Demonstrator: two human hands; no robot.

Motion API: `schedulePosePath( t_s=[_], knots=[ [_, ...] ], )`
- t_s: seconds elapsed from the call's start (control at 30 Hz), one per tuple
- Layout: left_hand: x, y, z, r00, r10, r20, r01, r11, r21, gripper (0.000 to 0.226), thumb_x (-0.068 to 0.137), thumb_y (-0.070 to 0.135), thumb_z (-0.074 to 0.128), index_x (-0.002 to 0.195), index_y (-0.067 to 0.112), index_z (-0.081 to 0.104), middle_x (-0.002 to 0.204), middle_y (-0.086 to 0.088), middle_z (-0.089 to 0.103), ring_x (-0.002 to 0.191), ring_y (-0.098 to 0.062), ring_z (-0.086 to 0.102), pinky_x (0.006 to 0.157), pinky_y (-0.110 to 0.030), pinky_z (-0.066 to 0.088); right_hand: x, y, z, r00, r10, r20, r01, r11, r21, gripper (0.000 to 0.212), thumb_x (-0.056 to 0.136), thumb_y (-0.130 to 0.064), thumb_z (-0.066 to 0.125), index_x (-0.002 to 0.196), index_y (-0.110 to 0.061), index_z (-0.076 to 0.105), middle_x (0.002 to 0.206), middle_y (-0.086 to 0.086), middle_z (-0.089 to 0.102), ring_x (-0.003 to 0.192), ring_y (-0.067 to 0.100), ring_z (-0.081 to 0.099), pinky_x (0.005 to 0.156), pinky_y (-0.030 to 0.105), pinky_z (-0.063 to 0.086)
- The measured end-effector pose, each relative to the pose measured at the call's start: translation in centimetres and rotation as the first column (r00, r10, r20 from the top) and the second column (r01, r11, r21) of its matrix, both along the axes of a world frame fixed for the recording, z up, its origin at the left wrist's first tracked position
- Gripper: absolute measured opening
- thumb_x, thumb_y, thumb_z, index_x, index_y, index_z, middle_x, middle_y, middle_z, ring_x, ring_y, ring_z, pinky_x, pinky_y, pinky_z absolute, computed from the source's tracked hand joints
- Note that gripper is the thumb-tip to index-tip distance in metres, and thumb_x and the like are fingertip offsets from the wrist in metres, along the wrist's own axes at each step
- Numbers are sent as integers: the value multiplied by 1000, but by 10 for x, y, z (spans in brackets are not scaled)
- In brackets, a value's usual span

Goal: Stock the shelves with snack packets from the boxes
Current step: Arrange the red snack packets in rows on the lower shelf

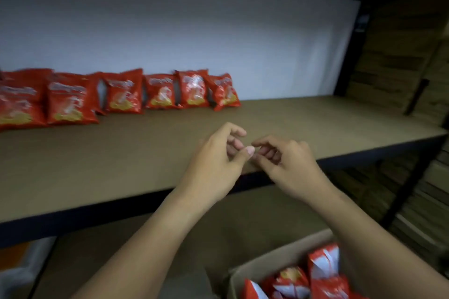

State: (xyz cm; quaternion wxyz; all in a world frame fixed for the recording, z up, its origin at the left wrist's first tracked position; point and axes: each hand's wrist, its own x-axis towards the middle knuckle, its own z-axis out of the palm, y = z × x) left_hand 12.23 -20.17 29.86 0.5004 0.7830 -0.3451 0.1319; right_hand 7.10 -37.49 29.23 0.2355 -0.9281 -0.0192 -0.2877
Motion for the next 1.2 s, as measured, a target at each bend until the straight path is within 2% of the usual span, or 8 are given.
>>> schedulePosePath(
  t_s=[0.17,0.43,0.5,0.6,0.7,0.83,1.0,1.2],
  knots=[
    [-42,-67,-34,978,-206,-10,206,978,39,16,89,20,72,104,22,64,81,9,66,73,-7,60,65,-14,45,-69,-53,-26,992,-117,50,116,993,38,20,83,-19,74,103,-22,73,86,-9,65,77,4,61,69,9,44],
    [-59,-148,-167,918,-261,-299,362,859,363,15,83,13,68,96,21,67,80,5,70,75,-9,65,73,-25,52,-138,-130,-127,869,-349,-351,376,927,8,10,79,-22,70,88,-25,71,77,-3,69,70,12,62,71,31,52],
    [-68,-163,-198,915,-192,-355,354,803,479,11,81,21,69,91,19,67,82,0,72,83,-18,68,73,-29,51,-150,-141,-146,790,-389,-474,372,919,-133,12,78,-24,67,89,-19,68,84,4,71,79,23,66,74,36,53],
    [-86,-177,-237,875,-145,-462,415,717,561,38,74,45,70,97,15,69,92,-3,75,90,-20,70,69,-27,49,-168,-156,-169,635,-419,-649,229,905,-360,33,78,-32,66,107,-18,68,106,5,69,98,28,65,82,41,52],
    [-104,-185,-259,851,-100,-515,433,689,581,67,66,60,72,121,22,67,114,1,73,104,-18,68,86,-26,53,-188,-169,-182,466,-352,-812,185,936,-300,54,71,-47,71,123,-34,62,130,-7,57,124,22,51,102,47,44],
    [-114,-189,-270,889,1,-457,342,662,666,69,72,51,82,125,11,61,124,-7,66,114,-24,63,90,-28,48,-202,-183,-198,267,-296,-917,134,954,-269,83,62,-38,84,134,-50,45,151,-5,34,145,29,20,116,54,23],
    [-116,-190,-277,893,35,-448,314,665,678,48,81,30,80,119,12,57,122,-6,63,112,-22,61,83,-25,43,-206,-188,-213,288,-349,-892,11,932,-361,66,71,-16,79,125,-47,57,147,-9,42,142,20,27,115,49,19],
    [-111,-187,-277,846,-32,-533,347,791,504,46,82,9,74,126,19,61,129,-2,63,114,-16,61,85,-17,44,-206,-197,-217,448,-245,-860,138,969,-205,50,69,-34,83,114,-38,61,124,-14,56,121,12,47,107,41,37]
  ],
)
